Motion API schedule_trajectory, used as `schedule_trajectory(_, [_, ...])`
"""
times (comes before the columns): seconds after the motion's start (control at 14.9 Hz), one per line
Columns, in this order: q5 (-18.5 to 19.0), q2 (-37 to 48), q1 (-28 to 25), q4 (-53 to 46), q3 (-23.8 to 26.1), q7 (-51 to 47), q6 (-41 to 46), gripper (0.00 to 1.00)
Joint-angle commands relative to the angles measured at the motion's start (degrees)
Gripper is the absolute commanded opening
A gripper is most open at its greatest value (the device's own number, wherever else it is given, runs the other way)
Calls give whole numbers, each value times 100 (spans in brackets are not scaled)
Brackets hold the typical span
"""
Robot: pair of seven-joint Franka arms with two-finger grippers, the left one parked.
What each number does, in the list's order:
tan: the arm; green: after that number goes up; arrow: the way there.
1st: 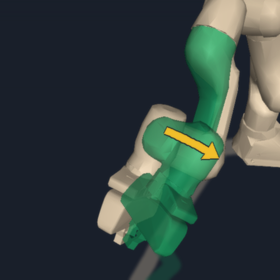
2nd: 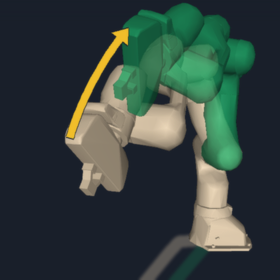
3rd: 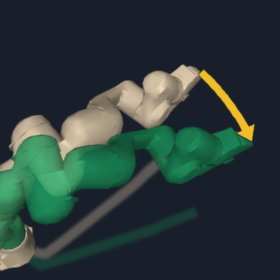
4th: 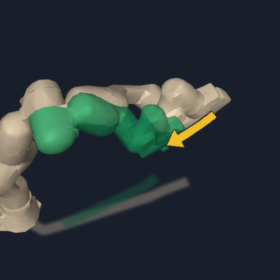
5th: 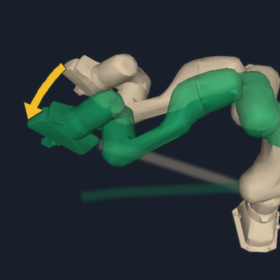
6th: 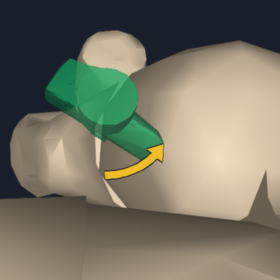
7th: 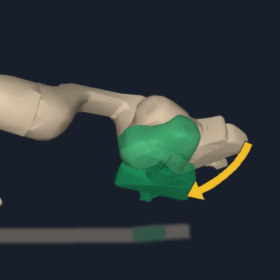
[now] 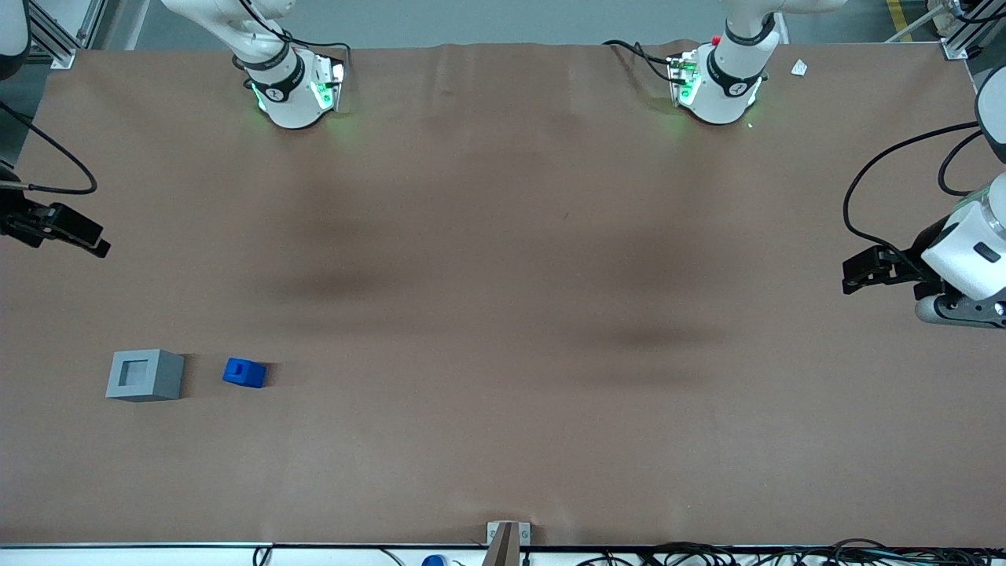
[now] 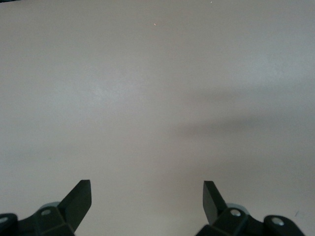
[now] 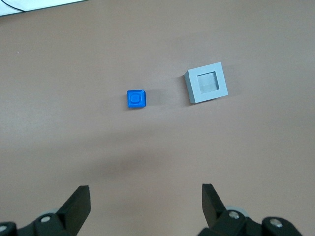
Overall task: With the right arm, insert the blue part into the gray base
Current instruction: 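Reach the right gripper down over the blue block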
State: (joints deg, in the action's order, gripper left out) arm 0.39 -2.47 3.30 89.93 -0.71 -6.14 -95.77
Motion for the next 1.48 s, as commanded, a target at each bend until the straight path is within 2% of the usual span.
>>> schedule_trajectory(0.0, [84, -34, 40, -81, 44, 95, 84, 100])
schedule_trajectory(0.34, [49, -296, 110, -108, 53, 122, -56, 100])
schedule_trajectory(0.61, [-65, -1183, 66, -81, 62, 104, -862, 100])
schedule_trajectory(1.14, [-66, -2880, -4, -38, 71, 25, -2621, 100])
schedule_trajectory(1.41, [4, -3285, -233, -11, 71, 51, -2921, 100])
